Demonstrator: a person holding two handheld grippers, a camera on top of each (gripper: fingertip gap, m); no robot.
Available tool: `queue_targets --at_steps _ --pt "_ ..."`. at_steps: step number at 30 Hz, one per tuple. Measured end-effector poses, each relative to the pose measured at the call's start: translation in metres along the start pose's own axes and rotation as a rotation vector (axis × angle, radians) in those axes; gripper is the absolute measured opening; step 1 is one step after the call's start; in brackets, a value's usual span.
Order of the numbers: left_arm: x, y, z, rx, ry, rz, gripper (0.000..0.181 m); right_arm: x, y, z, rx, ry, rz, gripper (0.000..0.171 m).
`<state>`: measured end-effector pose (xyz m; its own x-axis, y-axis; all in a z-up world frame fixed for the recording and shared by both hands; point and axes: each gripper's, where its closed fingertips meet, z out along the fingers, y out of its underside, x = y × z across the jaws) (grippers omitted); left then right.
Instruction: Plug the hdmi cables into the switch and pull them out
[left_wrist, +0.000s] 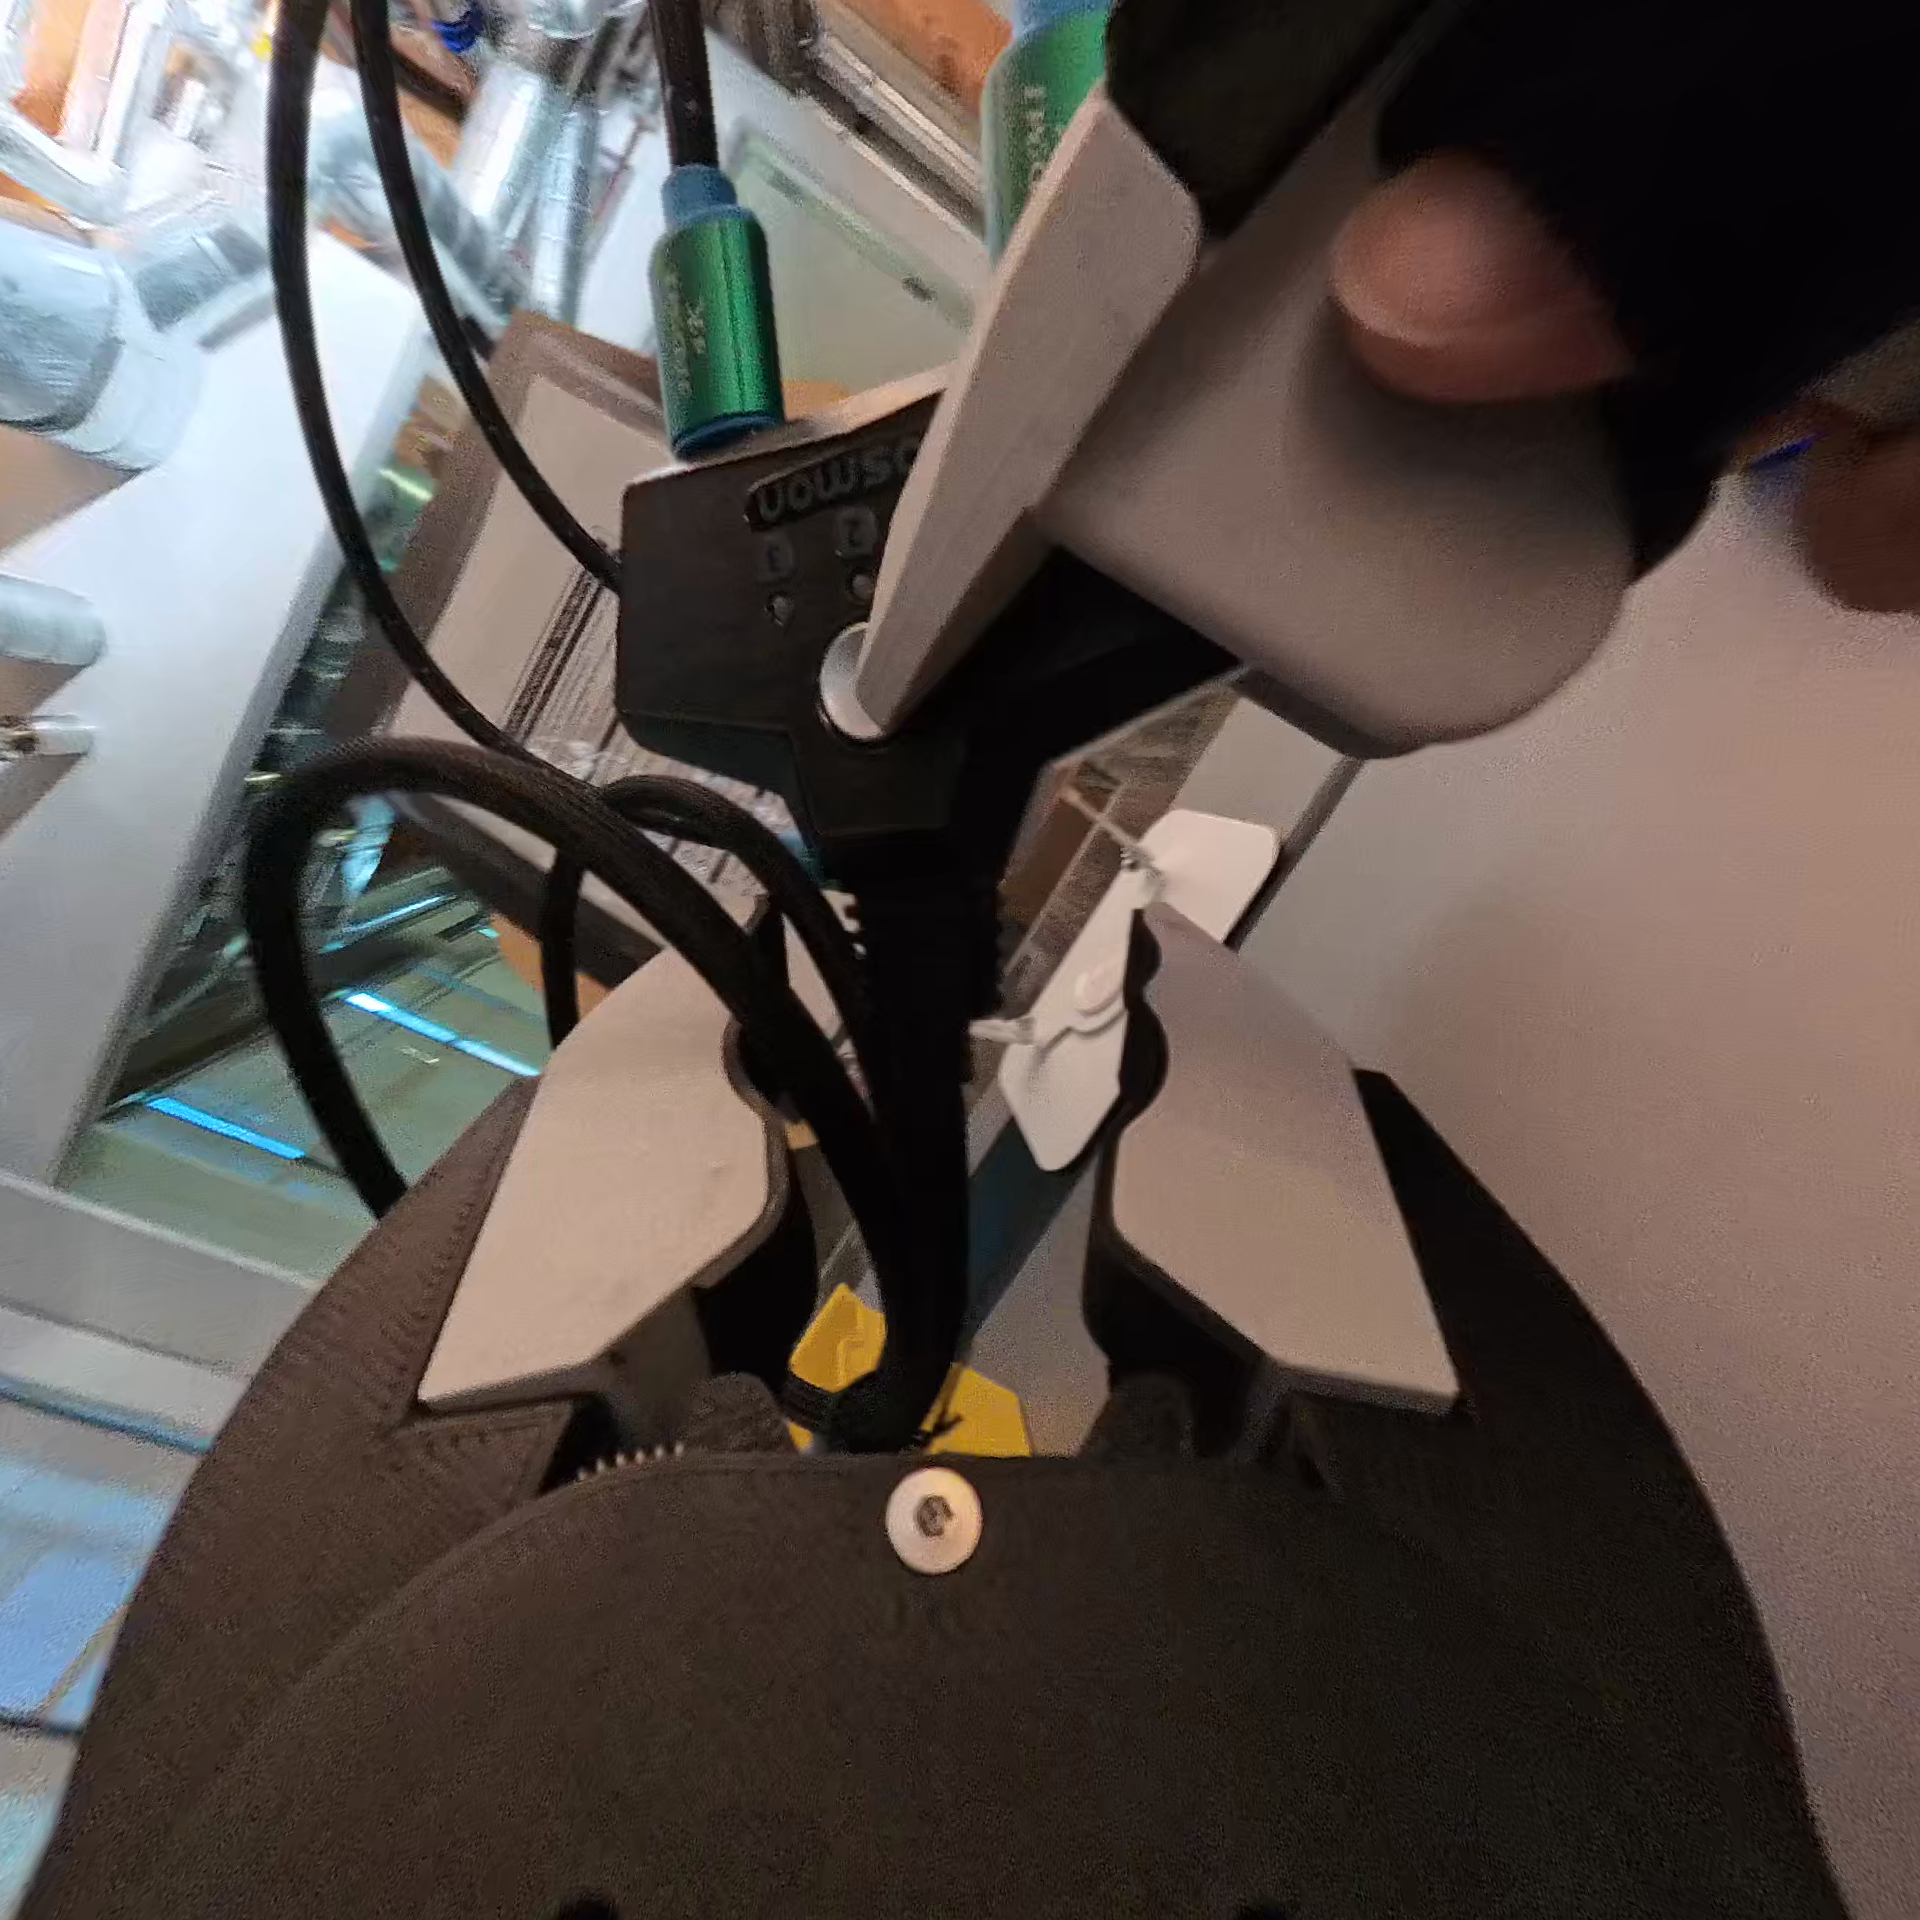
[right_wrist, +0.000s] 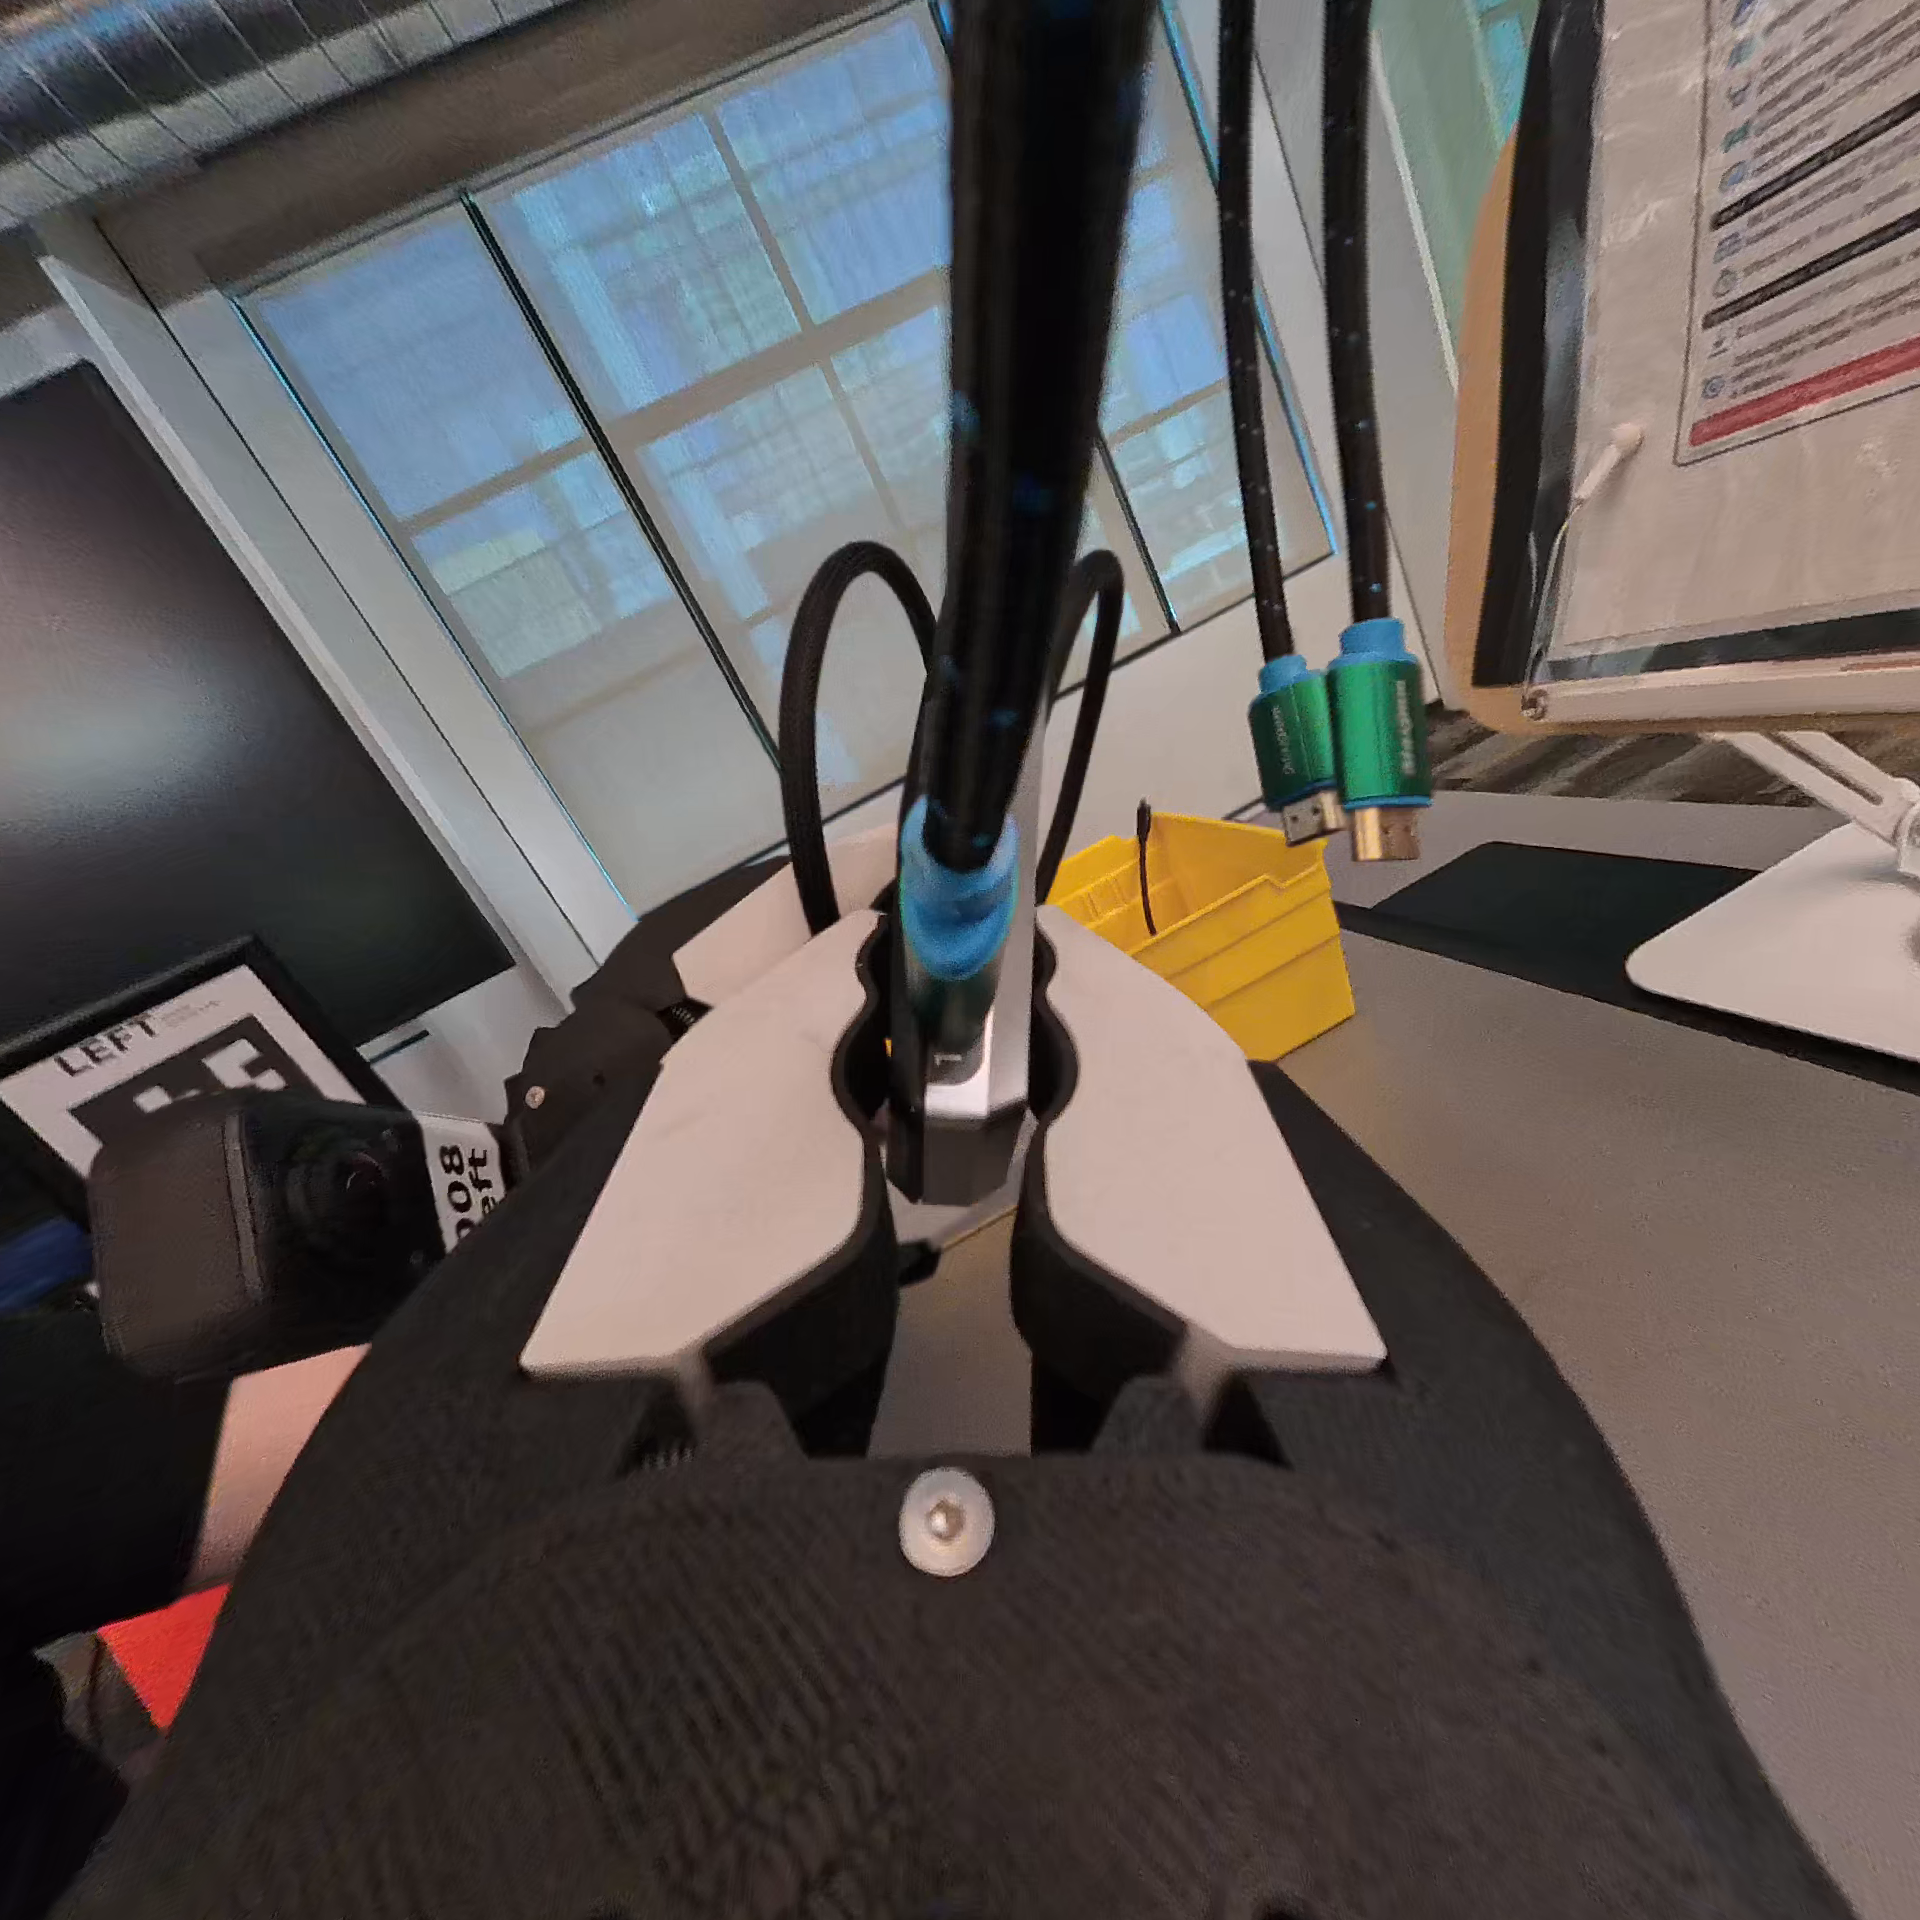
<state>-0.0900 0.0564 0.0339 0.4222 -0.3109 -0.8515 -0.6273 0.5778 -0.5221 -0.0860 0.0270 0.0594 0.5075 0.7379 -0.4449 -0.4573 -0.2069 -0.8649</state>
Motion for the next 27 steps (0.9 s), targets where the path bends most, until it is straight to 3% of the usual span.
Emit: queue_targets --at_steps 7,12,17,20,24,27 --pt "0.005 -0.025 -0.013 0.041 0.164 -0.14 0.084 0.008 -0.035 -0.023 0.081 -0.016 0.084 0.021" --pt "0.003 -0.077 -0.048 0.232 0.384 -0.385 0.08 0.011 -0.085 -0.059 0.17 0.007 0.035 0.021" --pt "-0.002 -0.1 -0.071 0.297 0.582 -0.574 0.076 0.007 -0.149 -0.13 0.248 0.066 -0.087 0.021" --pt "-0.004 -0.095 -0.069 0.286 0.603 -0.603 0.071 0.008 -0.178 -0.182 0.284 0.186 -0.21 0.021" --pt "0.003 -0.088 -0.064 0.252 0.633 -0.605 0.071 0.014 -0.197 -0.253 0.257 0.402 -0.368 0.021" --pt "0.011 -0.086 -0.062 0.232 0.66 -0.6 0.071 0.022 -0.189 -0.298 0.133 0.553 -0.496 0.022"
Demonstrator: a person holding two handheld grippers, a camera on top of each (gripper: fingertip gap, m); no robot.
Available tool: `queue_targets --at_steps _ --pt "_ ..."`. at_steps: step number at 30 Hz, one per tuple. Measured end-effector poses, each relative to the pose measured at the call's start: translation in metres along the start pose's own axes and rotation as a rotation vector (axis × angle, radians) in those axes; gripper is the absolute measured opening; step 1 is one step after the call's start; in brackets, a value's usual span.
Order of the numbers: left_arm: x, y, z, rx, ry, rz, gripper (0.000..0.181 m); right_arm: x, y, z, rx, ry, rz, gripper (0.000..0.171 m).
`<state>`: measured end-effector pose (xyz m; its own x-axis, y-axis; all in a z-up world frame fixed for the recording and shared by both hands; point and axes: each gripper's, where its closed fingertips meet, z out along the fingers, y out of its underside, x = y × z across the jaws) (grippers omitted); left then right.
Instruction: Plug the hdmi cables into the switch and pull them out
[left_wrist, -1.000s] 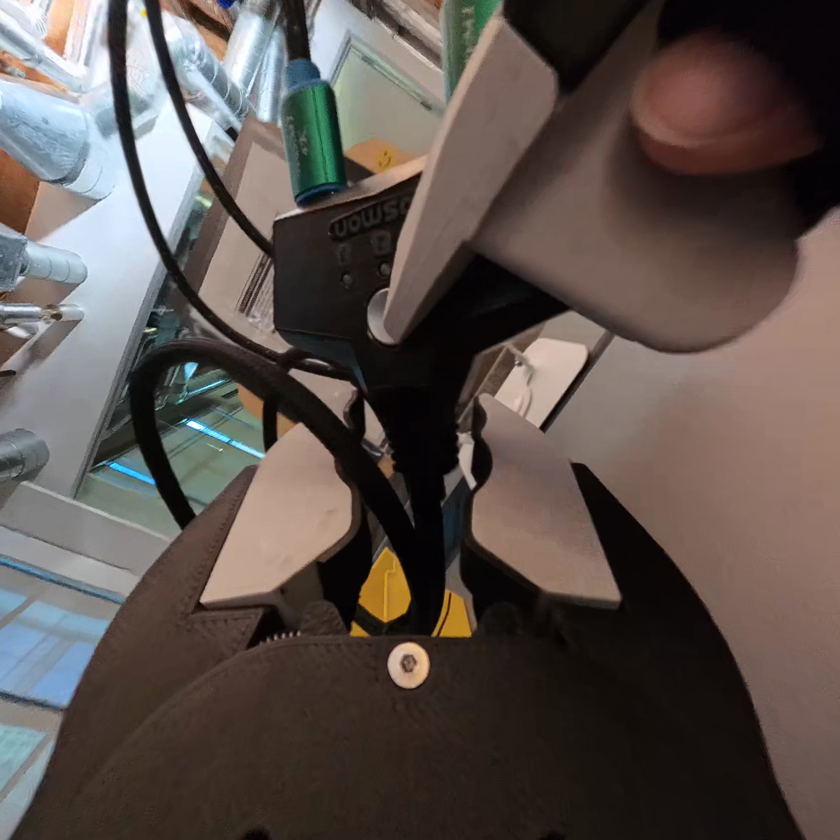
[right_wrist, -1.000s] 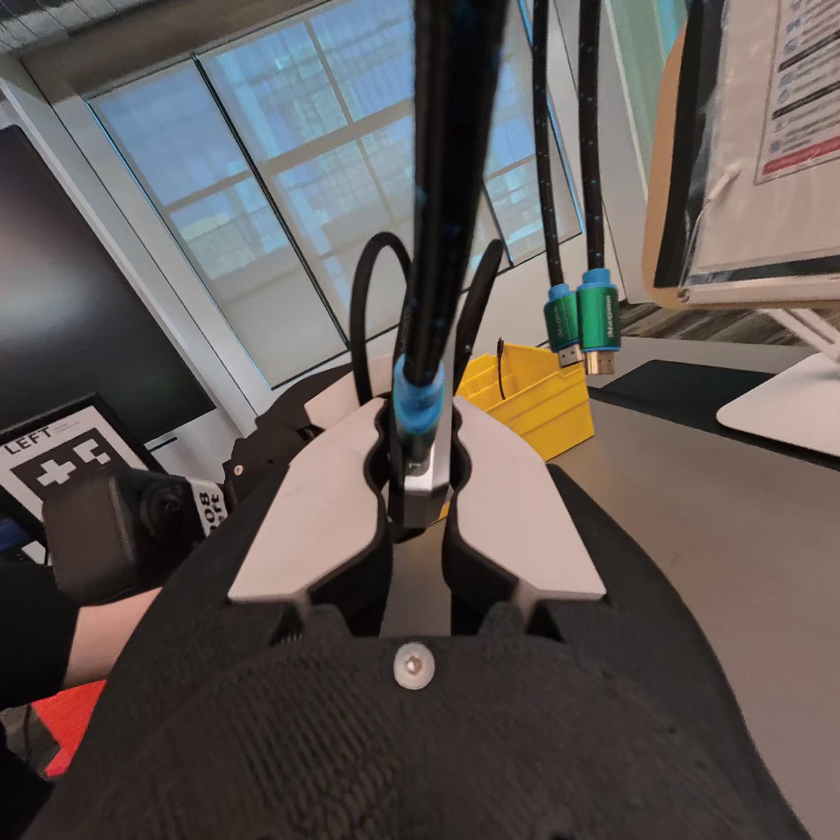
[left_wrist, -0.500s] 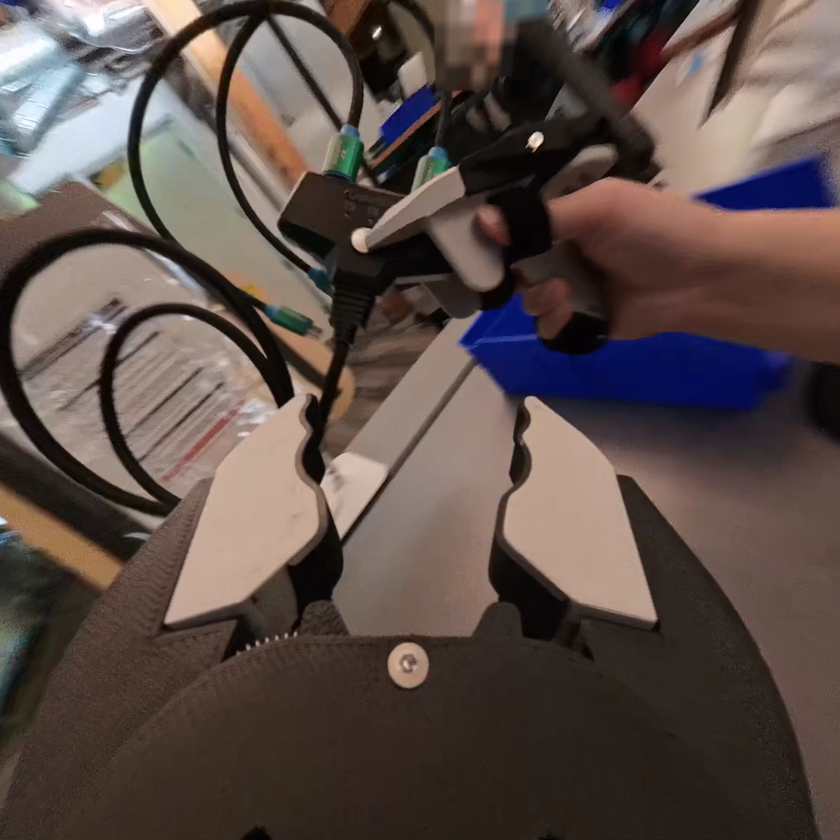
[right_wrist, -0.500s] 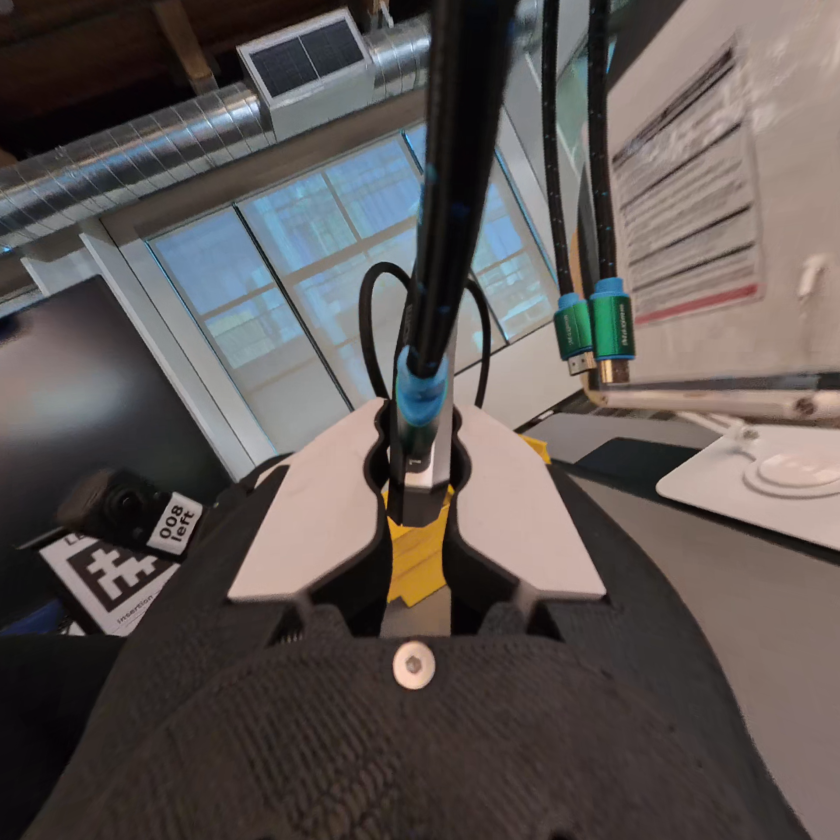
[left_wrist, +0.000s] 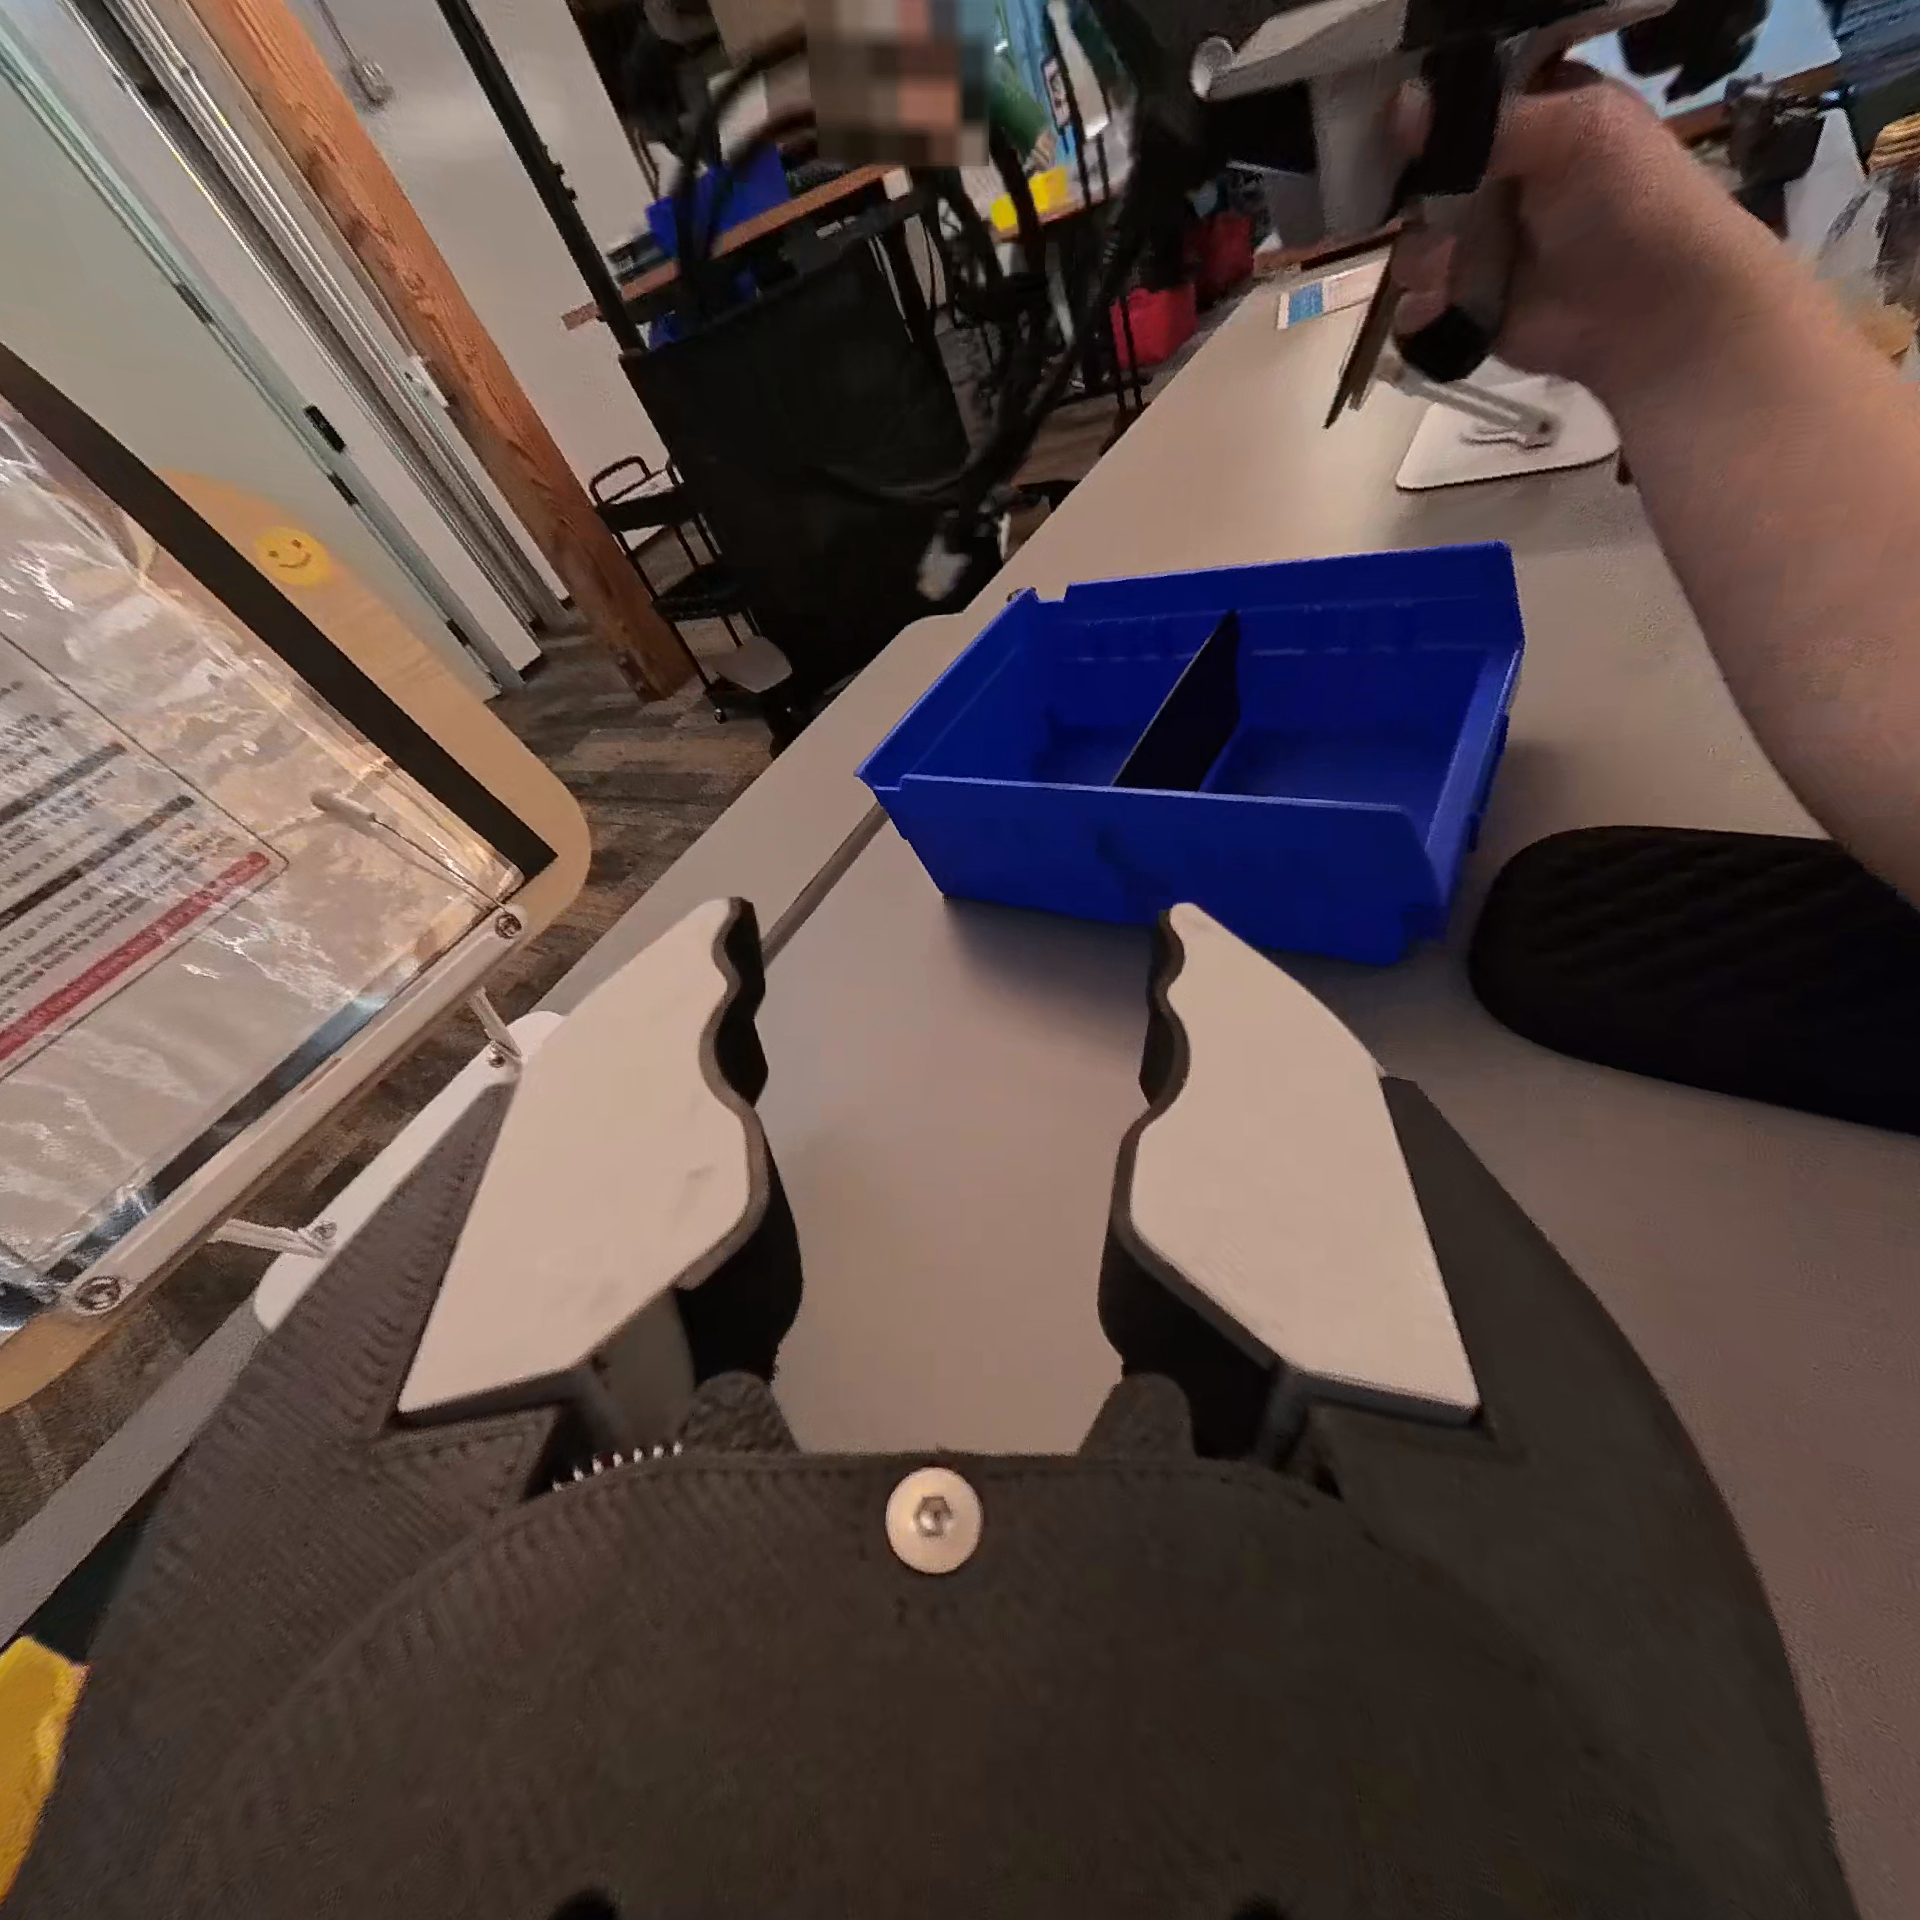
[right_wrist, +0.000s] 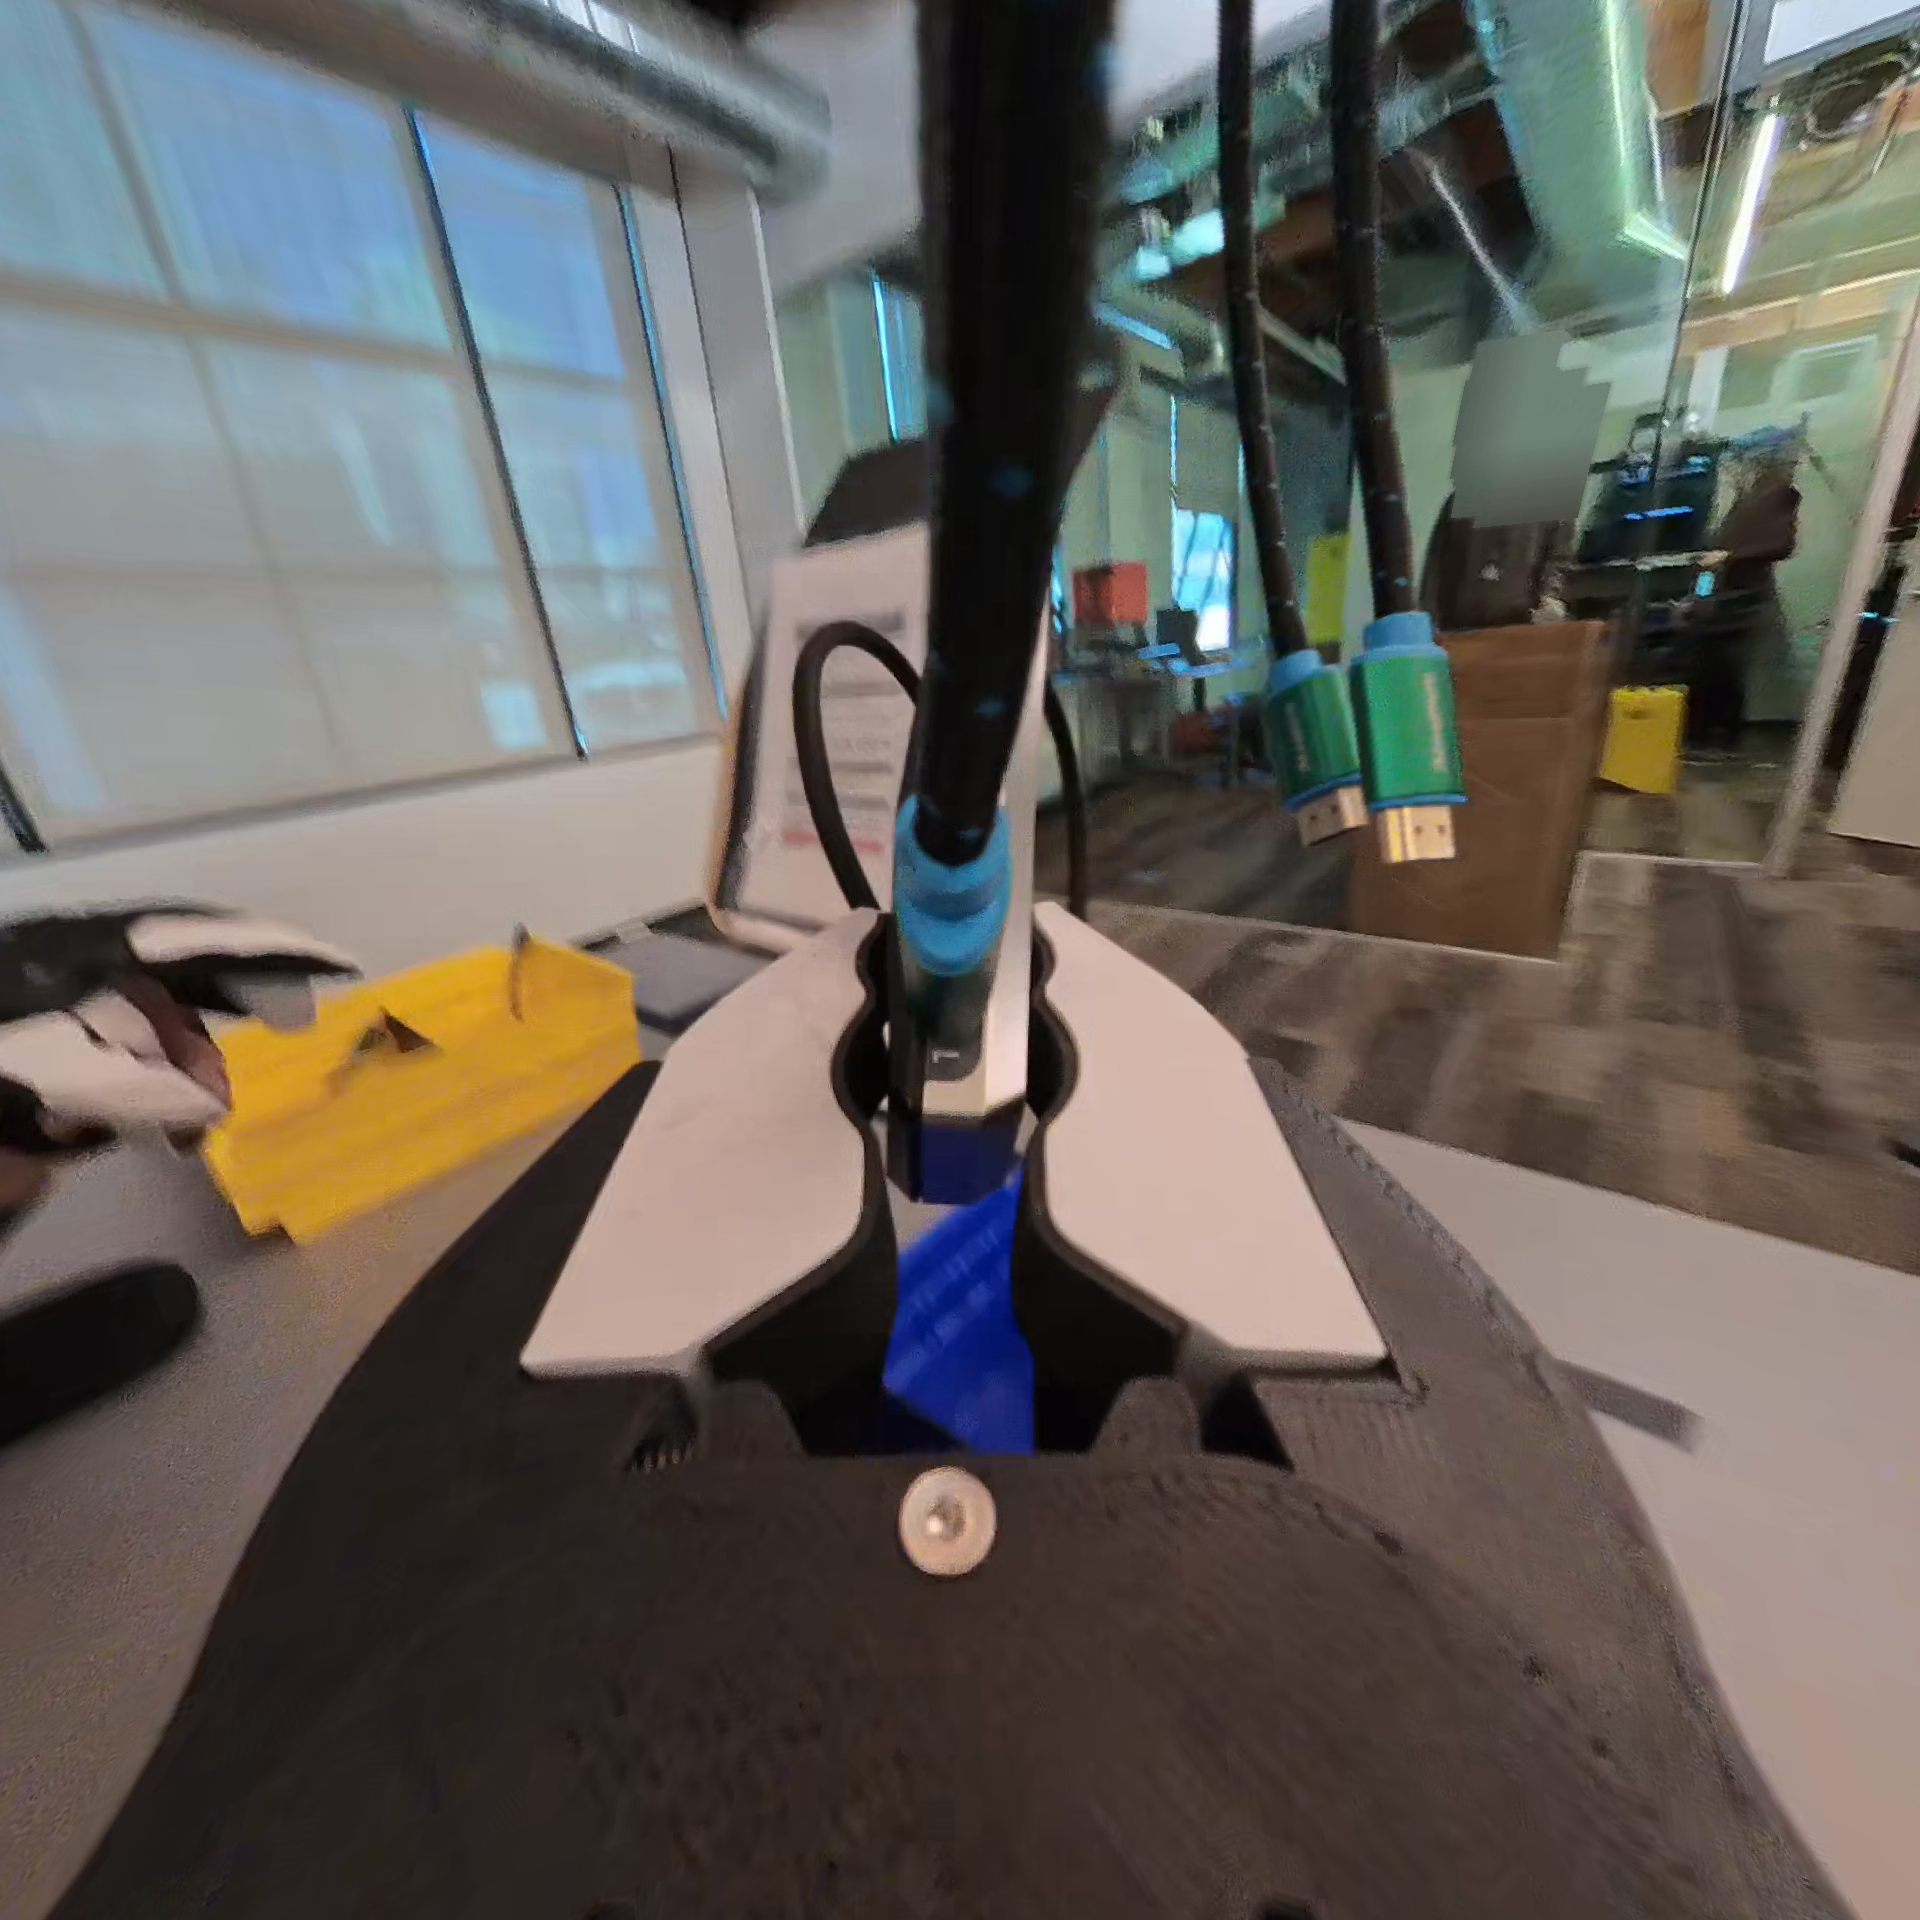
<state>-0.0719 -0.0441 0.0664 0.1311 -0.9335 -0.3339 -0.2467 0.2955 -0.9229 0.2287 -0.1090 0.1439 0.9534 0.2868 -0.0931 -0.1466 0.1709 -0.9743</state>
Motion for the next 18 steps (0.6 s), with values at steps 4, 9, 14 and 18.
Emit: queue_targets --at_steps 4,9,14,18 --pt "0.002 0.011 0.007 -0.033 0.043 -0.055 0.07 0.021 0.041 -0.026 -0.21 0.027 -0.069 0.022" --pt "-0.024 0.054 0.017 -0.213 -0.067 -0.051 0.063 0.02 0.098 -0.012 -0.418 -0.082 -0.046 0.023" --pt "-0.07 0.106 0.012 -0.464 -0.323 0.023 0.057 0.018 0.128 0.002 -0.527 -0.124 -0.136 0.023" --pt "-0.08 0.121 0.011 -0.508 -0.367 -0.002 0.056 0.027 0.146 0.001 -0.566 -0.109 -0.188 0.023"
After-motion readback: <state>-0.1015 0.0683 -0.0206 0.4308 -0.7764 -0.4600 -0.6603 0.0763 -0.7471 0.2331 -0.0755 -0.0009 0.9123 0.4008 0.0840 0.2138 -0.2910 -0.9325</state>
